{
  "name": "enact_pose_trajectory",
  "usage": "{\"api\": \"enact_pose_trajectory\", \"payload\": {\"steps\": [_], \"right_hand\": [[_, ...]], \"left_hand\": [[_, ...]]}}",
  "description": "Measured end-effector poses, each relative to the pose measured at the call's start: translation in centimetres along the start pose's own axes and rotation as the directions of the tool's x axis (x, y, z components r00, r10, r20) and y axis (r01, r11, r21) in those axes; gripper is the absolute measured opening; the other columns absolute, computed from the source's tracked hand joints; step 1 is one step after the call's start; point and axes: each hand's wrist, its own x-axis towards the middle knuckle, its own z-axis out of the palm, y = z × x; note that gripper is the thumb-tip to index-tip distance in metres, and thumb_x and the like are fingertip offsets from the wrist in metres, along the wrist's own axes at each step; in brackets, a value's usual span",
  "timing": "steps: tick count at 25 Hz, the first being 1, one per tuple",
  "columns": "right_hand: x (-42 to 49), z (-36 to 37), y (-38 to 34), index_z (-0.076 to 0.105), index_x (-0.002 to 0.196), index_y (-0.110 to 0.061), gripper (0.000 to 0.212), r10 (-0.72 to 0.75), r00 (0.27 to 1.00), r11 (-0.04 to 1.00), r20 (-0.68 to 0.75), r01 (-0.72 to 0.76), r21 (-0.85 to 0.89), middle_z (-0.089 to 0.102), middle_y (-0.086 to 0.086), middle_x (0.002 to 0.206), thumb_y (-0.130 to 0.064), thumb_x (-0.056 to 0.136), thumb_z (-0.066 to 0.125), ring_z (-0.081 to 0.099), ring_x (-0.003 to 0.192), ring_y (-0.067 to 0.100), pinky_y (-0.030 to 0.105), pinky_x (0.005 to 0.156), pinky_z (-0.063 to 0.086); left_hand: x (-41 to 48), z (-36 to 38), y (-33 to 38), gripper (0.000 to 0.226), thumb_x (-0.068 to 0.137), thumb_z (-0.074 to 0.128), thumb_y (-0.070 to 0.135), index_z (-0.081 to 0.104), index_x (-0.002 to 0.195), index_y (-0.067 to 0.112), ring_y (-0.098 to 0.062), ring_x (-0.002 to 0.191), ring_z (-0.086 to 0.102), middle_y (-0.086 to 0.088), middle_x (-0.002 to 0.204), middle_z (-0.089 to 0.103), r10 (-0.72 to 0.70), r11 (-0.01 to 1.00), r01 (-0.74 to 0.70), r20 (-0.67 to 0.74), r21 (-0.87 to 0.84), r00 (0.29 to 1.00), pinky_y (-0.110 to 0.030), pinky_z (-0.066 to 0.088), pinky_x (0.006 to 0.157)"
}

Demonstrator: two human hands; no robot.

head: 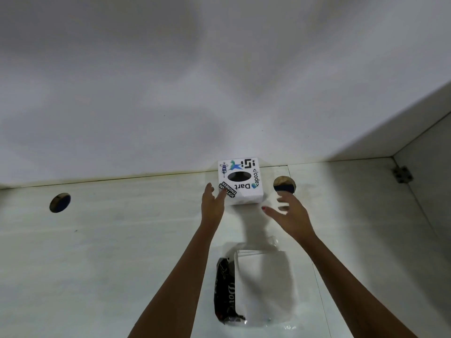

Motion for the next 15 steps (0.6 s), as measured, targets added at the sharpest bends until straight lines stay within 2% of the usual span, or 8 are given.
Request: {"api": "enact_pose_trajectory", "payload": {"steps": [2,3,5,7,9,11,13,15], "right_hand": [[3.3,1.7,-2.0,0.037,0.133,-0.015,0.07,0.016,0.994,0.994,0.11,-0.027,0.105,0.05,0.006,0.133,-0.032,0.074,0.072,0.053,0.11,0.022,0.031,0.087,0.044],[4.5,2.8,-2.6,0.037,0.132,-0.015,0.07,0.021,0.989,0.988,0.146,-0.043,0.147,0.05,0.005,0.133,-0.032,0.074,0.072,0.054,0.111,0.021,0.032,0.089,0.046],[5.4,4.4,-3.1,0.04,0.123,-0.012,0.072,0.025,0.992,0.984,0.127,-0.046,0.17,0.056,0.003,0.121,-0.034,0.066,0.078,0.056,0.102,0.017,0.027,0.076,0.05],[5.0,5.1,-2.8,0.04,0.121,-0.01,0.087,0.05,0.997,0.984,0.064,-0.06,0.167,0.058,0.003,0.112,-0.041,0.052,0.084,0.059,0.098,0.017,0.018,0.06,0.047],[3.8,4.7,-2.2,0.048,0.117,-0.011,0.085,0.078,0.996,0.963,0.045,-0.087,0.254,0.064,0.005,0.111,-0.045,0.049,0.084,0.063,0.094,0.017,0.014,0.055,0.046],[1.5,3.1,-2.4,0.056,0.109,-0.014,0.073,0.137,0.988,0.934,0.068,-0.151,0.322,0.066,0.009,0.11,-0.052,0.051,0.08,0.063,0.093,0.02,0.018,0.057,0.045],[-2.0,0.8,-3.0,0.056,0.096,-0.016,0.06,0.178,0.975,0.927,0.136,-0.213,0.309,0.063,0.008,0.102,-0.055,0.054,0.073,0.059,0.088,0.02,0.023,0.061,0.042],[-6.2,-1.4,-3.3,0.055,0.089,-0.022,0.045,0.116,0.956,0.919,0.268,-0.206,0.336,0.061,0.002,0.095,-0.05,0.056,0.069,0.056,0.085,0.015,0.029,0.073,0.044]], "left_hand": [[0.3,0.7,2.0,0.044,0.093,0.046,0.028,0.041,0.129,0.003,-0.022,0.106,0.054,-0.011,0.131,0.052,-0.073,0.993,0.083,0.107,-0.088,0.992,-0.033,0.043,0.087],[0.0,0.9,2.7,0.042,0.094,0.043,0.032,0.044,0.127,0.007,-0.019,0.103,0.052,-0.007,0.125,0.054,-0.114,0.981,0.137,0.162,-0.138,0.98,-0.031,0.036,0.084],[-0.4,1.0,3.2,0.042,0.093,0.04,0.039,0.047,0.126,0.013,-0.017,0.102,0.054,-0.004,0.123,0.057,-0.099,0.966,0.144,0.21,-0.216,0.973,-0.032,0.032,0.085],[-1.6,1.0,2.7,0.04,0.093,0.041,0.039,0.052,0.123,0.016,-0.017,0.107,0.057,-0.003,0.122,0.06,0.006,0.958,0.049,0.189,-0.283,0.982,-0.027,0.039,0.085],[-3.8,1.0,2.3,0.032,0.093,0.044,0.032,0.058,0.116,0.016,-0.018,0.107,0.057,-0.003,0.116,0.063,0.065,0.94,-0.028,0.099,-0.341,0.993,-0.024,0.045,0.082],[-7.1,0.9,1.3,0.026,0.094,0.045,0.022,0.063,0.109,0.011,-0.017,0.105,0.056,-0.002,0.111,0.064,0.143,0.92,-0.141,-0.023,-0.365,0.989,-0.023,0.046,0.085],[-10.7,0.8,0.3,0.027,0.095,0.041,0.012,0.061,0.111,0.005,-0.018,0.112,0.055,-0.008,0.117,0.062,0.252,0.877,-0.265,-0.086,-0.401,0.964,-0.022,0.048,0.091],[-14.2,0.3,-0.1,0.027,0.096,0.039,0.014,0.061,0.11,0.005,-0.02,0.113,0.056,-0.009,0.116,0.063,0.33,0.814,-0.334,-0.095,-0.476,0.939,-0.022,0.052,0.088]]}}
